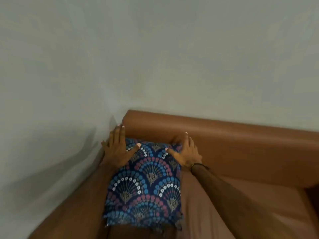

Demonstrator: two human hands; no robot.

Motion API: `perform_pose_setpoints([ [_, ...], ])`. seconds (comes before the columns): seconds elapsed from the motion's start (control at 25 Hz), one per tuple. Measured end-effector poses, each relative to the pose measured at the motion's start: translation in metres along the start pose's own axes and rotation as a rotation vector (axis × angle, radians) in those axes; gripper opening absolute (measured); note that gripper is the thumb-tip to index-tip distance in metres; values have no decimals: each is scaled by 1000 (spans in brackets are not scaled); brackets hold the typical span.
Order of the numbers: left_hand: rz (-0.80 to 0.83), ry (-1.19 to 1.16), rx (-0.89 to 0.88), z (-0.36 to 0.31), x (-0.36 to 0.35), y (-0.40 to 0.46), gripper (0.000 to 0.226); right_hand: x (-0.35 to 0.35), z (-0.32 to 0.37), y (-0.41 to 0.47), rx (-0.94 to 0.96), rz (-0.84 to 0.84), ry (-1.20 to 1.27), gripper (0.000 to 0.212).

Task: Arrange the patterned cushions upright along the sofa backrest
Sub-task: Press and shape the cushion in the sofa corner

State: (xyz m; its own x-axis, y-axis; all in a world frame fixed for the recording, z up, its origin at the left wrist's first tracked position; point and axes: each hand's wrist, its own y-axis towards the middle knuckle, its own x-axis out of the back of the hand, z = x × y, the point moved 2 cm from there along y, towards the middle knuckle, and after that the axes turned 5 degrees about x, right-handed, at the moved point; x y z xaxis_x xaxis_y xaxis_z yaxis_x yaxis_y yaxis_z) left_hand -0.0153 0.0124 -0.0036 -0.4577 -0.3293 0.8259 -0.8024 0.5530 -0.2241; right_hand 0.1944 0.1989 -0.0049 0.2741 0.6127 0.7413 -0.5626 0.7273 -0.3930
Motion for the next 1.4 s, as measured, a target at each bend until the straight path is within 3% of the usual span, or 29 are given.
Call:
perform_pose_setpoints([
  [0.08,78,-196,289,33,-28,9,119,-36,-18,7,-276,181,379,105],
  [0.16,153,-488,542,65,-50,5,127,-68,-27,3,-407,408,558,44],
  [0.2,192,-536,587,75,-54,5,130,-80,-33,5,-418,424,614,32],
  [0.28,272,-564,631,77,-47,1,130,-78,-33,-3,-407,377,687,33],
  [0.4,416,-610,656,53,-41,-3,118,-54,-48,-8,-438,210,877,90],
  [0.56,528,-707,493,-23,-70,-22,101,22,-104,-17,-459,10,946,110],
  [0.8,532,-708,117,-195,-204,-83,107,158,-271,-47,-430,-201,838,92],
  [1.08,350,-604,-37,-386,-432,-173,103,280,-527,-43,-478,-236,771,84],
  [1.24,316,-636,-102,-450,-557,-193,109,309,-650,-26,-485,-281,779,87],
  [1.32,323,-602,-119,-470,-611,-198,110,312,-703,-16,-512,-240,801,80],
  [1.4,324,-576,-122,-481,-653,-200,107,309,-747,-4,-506,-207,821,56],
])
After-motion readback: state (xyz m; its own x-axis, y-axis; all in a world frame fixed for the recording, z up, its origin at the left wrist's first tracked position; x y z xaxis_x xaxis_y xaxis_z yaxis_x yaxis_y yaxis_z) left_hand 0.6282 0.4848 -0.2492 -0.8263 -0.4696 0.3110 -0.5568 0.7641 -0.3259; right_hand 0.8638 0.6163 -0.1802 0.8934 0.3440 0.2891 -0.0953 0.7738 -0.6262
